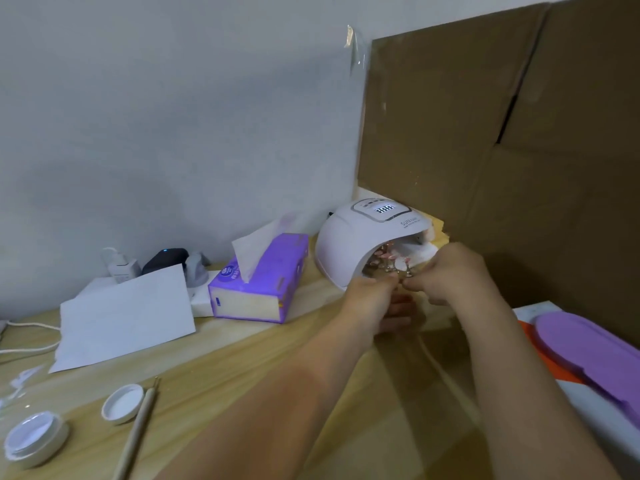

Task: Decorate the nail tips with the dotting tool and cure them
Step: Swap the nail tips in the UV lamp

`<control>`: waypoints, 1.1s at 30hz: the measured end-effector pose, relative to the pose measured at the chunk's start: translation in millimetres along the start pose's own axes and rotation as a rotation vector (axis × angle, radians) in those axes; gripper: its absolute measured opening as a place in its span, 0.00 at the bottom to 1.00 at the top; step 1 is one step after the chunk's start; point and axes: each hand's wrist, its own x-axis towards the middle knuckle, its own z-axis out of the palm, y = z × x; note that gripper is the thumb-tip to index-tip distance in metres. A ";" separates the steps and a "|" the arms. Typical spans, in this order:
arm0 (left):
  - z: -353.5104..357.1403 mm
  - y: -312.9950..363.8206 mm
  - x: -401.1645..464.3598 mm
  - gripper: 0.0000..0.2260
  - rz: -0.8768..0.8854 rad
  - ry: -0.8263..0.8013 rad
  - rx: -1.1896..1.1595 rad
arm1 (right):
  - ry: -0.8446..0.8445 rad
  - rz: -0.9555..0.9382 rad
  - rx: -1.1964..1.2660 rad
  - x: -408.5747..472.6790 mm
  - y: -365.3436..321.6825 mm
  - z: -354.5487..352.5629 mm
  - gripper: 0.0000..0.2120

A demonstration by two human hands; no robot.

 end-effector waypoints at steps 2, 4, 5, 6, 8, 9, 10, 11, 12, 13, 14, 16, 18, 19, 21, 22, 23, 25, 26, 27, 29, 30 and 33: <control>0.6 -1.8 3.4 0.06 0.002 -0.003 -0.040 | -0.017 0.002 0.015 0.8 -1.0 1.1 0.11; 0.5 -2.5 9.2 0.05 0.000 0.042 -0.104 | -0.015 0.009 0.042 -0.6 -0.8 7.0 0.08; -0.2 -2.5 13.3 0.04 -0.004 0.075 -0.123 | -0.019 0.003 0.053 -1.7 0.2 12.0 0.08; -0.8 -2.3 17.0 0.02 -0.007 0.101 -0.128 | -0.017 -0.009 0.061 -2.9 1.7 17.7 0.09; -2.2 -1.8 23.0 0.03 -0.013 0.123 -0.115 | 0.029 -0.036 0.093 -3.6 4.7 29.4 0.08; -2.9 -1.8 26.1 0.04 -0.012 0.124 -0.110 | 0.067 -0.050 0.114 -3.5 5.8 34.4 0.07; -3.1 -1.5 28.7 0.05 -0.009 0.121 -0.103 | 0.105 -0.066 0.129 -3.3 6.0 38.6 0.08; -3.0 -0.7 30.0 0.05 -0.004 0.115 -0.099 | 0.140 -0.079 0.141 -3.3 5.7 42.3 0.09; -2.7 0.2 30.8 0.06 0.000 0.116 -0.097 | 0.168 -0.090 0.157 -2.8 5.5 45.9 0.10; -2.9 1.4 31.6 0.07 0.006 0.124 -0.092 | 0.194 -0.098 0.181 -2.1 5.2 49.2 0.10; -3.4 1.9 32.8 0.08 0.014 0.137 -0.073 | 0.217 -0.100 0.204 -1.5 4.6 51.9 0.09; -5.8 -0.4 36.2 0.10 0.066 0.141 0.032 | 0.244 -0.095 0.245 -0.8 4.3 56.8 0.08; -10.2 -8.4 36.0 0.13 0.205 0.138 0.236 | 0.246 -0.087 0.297 0.8 5.6 60.8 0.08; -12.9 -13.6 34.2 0.13 0.298 0.150 0.338 | 0.245 -0.080 0.327 1.4 6.2 62.0 0.08; -17.5 -23.9 29.1 0.14 0.488 0.185 0.499 | 0.235 -0.072 0.383 3.2 7.2 63.8 0.07; -18.6 -27.5 27.0 0.16 0.575 0.203 0.575 | 0.218 -0.082 0.397 3.9 7.3 64.6 0.07; -18.9 -29.3 25.1 0.17 0.648 0.216 0.650 | 0.192 -0.096 0.411 4.5 7.2 65.5 0.07; -19.1 -28.6 23.4 0.18 0.729 0.219 0.764 | 0.132 -0.096 0.458 6.4 6.3 65.2 0.09; -19.1 -27.0 22.7 0.19 0.743 0.208 0.803 | 0.101 -0.086 0.488 7.3 6.7 63.6 0.11; -18.9 -25.7 21.5 0.20 0.755 0.190 0.843 | 0.073 -0.082 0.517 8.1 7.7 61.7 0.13; -18.3 -24.5 18.0 0.22 0.771 0.148 0.938 | 0.051 -0.077 0.577 8.7 9.6 59.5 0.16; -18.0 -24.8 15.7 0.23 0.777 0.127 0.979 | 0.070 -0.061 0.598 9.2 9.7 59.5 0.17; -17.3 -25.3 10.9 0.24 0.813 0.098 1.045 | 0.191 -0.018 0.537 14.5 5.6 60.9 0.17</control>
